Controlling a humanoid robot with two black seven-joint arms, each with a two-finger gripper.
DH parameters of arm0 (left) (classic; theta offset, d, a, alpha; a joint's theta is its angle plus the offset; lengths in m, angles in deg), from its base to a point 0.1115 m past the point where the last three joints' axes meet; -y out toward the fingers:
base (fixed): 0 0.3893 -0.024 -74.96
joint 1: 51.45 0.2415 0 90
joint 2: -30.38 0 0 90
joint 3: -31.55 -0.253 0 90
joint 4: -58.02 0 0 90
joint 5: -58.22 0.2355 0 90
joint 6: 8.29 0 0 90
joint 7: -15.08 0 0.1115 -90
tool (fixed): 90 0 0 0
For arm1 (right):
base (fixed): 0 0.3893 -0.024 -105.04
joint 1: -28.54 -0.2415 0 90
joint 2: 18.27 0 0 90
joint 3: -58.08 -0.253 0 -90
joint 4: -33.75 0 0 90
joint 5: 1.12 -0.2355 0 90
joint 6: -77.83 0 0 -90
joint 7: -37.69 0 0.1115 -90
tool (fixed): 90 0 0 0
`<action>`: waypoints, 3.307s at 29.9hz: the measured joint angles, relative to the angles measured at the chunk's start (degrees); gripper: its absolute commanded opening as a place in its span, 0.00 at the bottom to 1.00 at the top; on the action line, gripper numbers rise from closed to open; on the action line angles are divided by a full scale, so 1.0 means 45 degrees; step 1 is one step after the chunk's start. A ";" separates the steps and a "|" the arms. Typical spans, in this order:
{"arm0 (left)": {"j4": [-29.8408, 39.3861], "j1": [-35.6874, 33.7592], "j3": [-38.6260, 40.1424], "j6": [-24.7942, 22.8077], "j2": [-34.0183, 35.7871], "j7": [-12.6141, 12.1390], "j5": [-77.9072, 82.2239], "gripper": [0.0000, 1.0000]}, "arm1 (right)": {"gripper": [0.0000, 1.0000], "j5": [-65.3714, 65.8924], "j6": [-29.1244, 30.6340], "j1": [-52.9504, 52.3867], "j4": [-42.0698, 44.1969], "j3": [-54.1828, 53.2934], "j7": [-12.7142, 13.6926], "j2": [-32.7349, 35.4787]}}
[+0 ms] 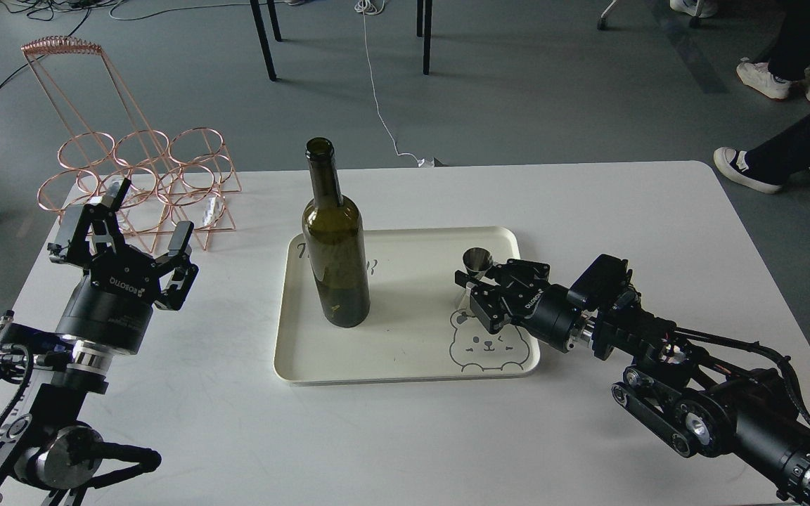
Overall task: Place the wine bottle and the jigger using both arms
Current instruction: 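Lift the jigger and carry it off the tray with the right gripper, then lower the jigger onto the table beside the tray and release it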
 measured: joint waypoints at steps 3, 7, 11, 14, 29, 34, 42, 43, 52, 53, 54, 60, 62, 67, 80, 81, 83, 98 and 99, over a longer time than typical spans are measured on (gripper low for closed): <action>0.0000 0.0000 0.0001 0.0002 0.0001 0.0001 0.0000 0.98 | 0.23 0.0000 -0.0137 0.0002 -0.0356 -0.0146 0.0000 0.0085; 0.0000 0.0000 0.0003 0.0012 0.0001 0.0001 -0.0001 0.98 | 0.23 0.0000 -0.0224 0.0133 -0.1240 -0.0687 -0.0001 0.0484; 0.0000 0.0000 0.0003 0.0012 -0.0014 0.0002 -0.0001 0.98 | 0.23 -0.0001 -0.0237 0.0319 -0.2093 -0.1653 -0.0002 0.1165; 0.0000 0.0001 0.0003 0.0012 -0.0019 0.0003 -0.0002 0.98 | 0.23 -0.0002 -0.0236 0.0660 -0.2327 -0.2520 -0.0002 0.1923; 0.0000 -0.0017 -0.0056 -0.0001 -0.0069 0.0003 -0.0020 0.98 | 0.24 -0.0502 -0.2234 0.2526 0.0432 -0.3987 0.0001 0.3756; 0.0000 -0.0019 -0.0074 -0.0001 -0.0060 0.0003 -0.0020 0.98 | 0.25 -0.0606 -0.2334 0.2578 0.1043 -0.3958 0.0002 0.3626; -0.0001 -0.0037 -0.0067 -0.0001 -0.0043 0.0003 -0.0020 0.98 | 0.27 -0.0610 -0.2335 0.2591 0.1403 -0.3777 -0.0001 0.3225; -0.0001 -0.0038 -0.0064 -0.0001 -0.0041 0.0002 -0.0020 0.98 | 0.28 -0.0610 -0.2335 0.2589 0.1410 -0.3770 0.0000 0.3210; -0.0001 -0.0077 -0.0048 0.0009 -0.0044 0.0002 -0.0020 0.98 | 0.30 -0.0682 -0.2335 0.2742 0.1416 -0.3684 0.0001 0.3192; -0.0001 -0.0078 -0.0042 0.0013 -0.0048 0.0002 -0.0020 0.98 | 0.30 -0.0684 -0.2335 0.2768 0.1417 -0.3683 0.0001 0.3192; -0.0001 -0.0078 -0.0041 0.0013 -0.0056 0.0002 -0.0020 0.98 | 0.31 -0.0685 -0.2335 0.2795 0.1417 -0.3683 0.0001 0.3192; -0.0001 -0.0095 -0.0047 0.0014 -0.0073 0.0001 -0.0020 0.98 | 0.43 -0.0687 -0.2335 0.2862 0.1400 -0.3682 0.0001 0.3192; -0.0002 -0.0097 -0.0047 0.0014 -0.0066 0.0001 -0.0020 0.98 | 0.47 -0.0687 -0.2335 0.2880 0.1394 -0.3677 0.0001 0.3192; -0.0001 -0.0098 -0.0036 0.0017 -0.0060 0.0000 -0.0020 0.98 | 0.57 -0.0689 -0.2336 0.2967 0.1341 -0.3670 0.0001 0.3192; 0.0069 -0.0098 -0.0017 0.0018 -0.0059 0.0000 -0.0020 0.98 | 0.93 -0.1223 -0.2321 0.3486 0.0540 -0.3666 0.0000 0.3510; 0.0068 -0.0098 -0.0016 0.0018 -0.0064 0.0000 -0.0020 0.98 | 0.93 -0.1229 -0.2307 0.3597 0.0374 -0.3675 0.0001 0.3627; 0.0069 -0.0098 -0.0015 0.0025 -0.0073 0.0000 -0.0020 0.98 | 0.93 -0.1234 -0.2290 0.3843 0.0024 -0.3688 0.0001 0.3869; 0.0080 -0.0090 0.0003 0.0014 -0.0073 0.0062 -0.0020 0.98 | 0.94 -0.1513 -0.2338 0.6038 -0.2230 -0.4103 -0.0002 0.5746; 0.0080 -0.0092 0.0003 0.0008 -0.0068 0.0078 -0.0020 0.98 | 0.94 -0.1748 -0.2327 0.6268 -0.2541 -0.4116 0.0000 0.5955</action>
